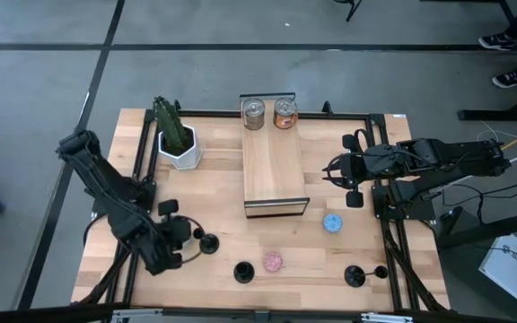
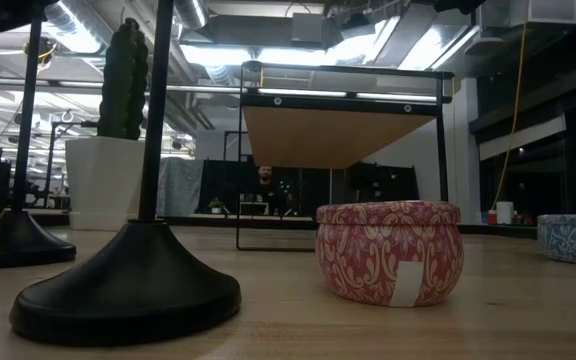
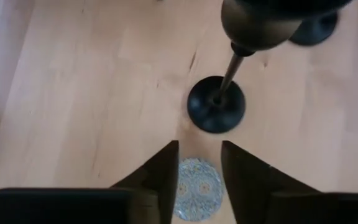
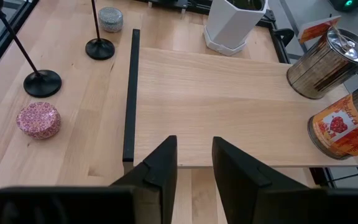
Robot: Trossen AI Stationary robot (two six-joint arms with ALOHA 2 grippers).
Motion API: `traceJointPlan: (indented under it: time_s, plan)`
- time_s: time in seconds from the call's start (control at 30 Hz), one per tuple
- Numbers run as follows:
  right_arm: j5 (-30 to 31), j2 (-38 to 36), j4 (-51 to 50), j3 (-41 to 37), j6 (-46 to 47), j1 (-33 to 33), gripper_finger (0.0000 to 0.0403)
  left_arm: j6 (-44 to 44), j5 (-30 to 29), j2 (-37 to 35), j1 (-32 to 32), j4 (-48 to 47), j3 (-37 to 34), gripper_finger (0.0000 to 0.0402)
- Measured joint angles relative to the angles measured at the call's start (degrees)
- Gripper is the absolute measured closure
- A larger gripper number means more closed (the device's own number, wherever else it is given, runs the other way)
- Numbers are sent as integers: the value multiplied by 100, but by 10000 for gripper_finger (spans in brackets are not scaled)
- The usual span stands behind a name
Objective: Pick & Place candle stick holders
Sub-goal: Put the top candle holder on the shelf
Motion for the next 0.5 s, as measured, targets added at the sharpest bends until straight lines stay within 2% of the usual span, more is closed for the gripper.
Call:
traceJointPlan:
  time_s: [0.2, 0.5]
  plan:
    - [0, 0, 0, 0, -2, 0, 300, 2, -24, 518, 71, 218, 0, 234]
    - [0, 0, 0, 1, -2, 0, 300, 724, -596, 673, 125, 701, 0, 232]
